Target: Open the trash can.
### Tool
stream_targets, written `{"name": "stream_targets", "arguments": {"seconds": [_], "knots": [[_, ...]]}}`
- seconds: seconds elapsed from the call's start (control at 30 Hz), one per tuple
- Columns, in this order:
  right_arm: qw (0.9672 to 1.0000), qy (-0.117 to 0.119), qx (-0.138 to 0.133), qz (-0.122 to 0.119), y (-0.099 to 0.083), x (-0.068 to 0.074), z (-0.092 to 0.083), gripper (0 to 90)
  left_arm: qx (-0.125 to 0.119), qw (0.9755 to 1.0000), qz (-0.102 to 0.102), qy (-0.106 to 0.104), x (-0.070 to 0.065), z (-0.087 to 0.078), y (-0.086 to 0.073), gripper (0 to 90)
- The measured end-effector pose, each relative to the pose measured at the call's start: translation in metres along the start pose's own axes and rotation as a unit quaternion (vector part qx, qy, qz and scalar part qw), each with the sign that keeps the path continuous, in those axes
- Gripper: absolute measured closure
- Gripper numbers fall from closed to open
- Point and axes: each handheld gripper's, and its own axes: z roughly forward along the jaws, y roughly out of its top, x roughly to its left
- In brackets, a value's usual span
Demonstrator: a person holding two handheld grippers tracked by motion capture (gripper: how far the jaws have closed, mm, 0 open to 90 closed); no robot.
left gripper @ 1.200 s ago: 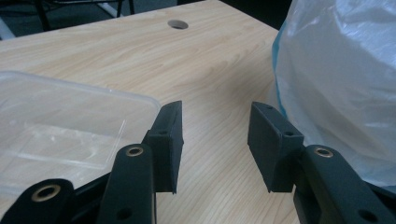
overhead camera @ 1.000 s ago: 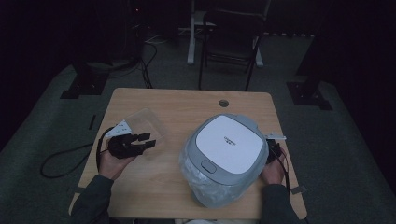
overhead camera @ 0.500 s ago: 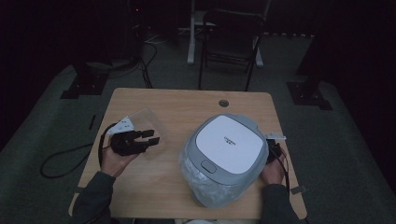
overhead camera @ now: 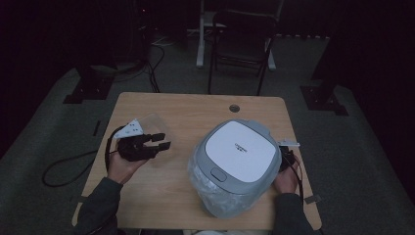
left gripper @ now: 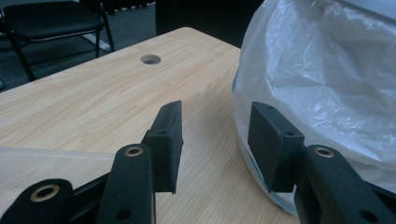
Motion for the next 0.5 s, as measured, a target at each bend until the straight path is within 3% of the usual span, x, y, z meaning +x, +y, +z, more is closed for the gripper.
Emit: {"name": "stream_targets", "arguments": {"seconds": [0.3,0.5], "knots": [[1.0000,0.000,0.000,0.000,0.000,0.000,0.000,15.5,-0.011,0.9999,0.011,0.000,-0.006,-0.001,0.011,54.2],[1.0000,0.000,0.000,0.000,0.000,0.000,0.000,15.5,-0.003,0.9998,0.017,-0.008,-0.010,0.002,0.018,54.0]]}}
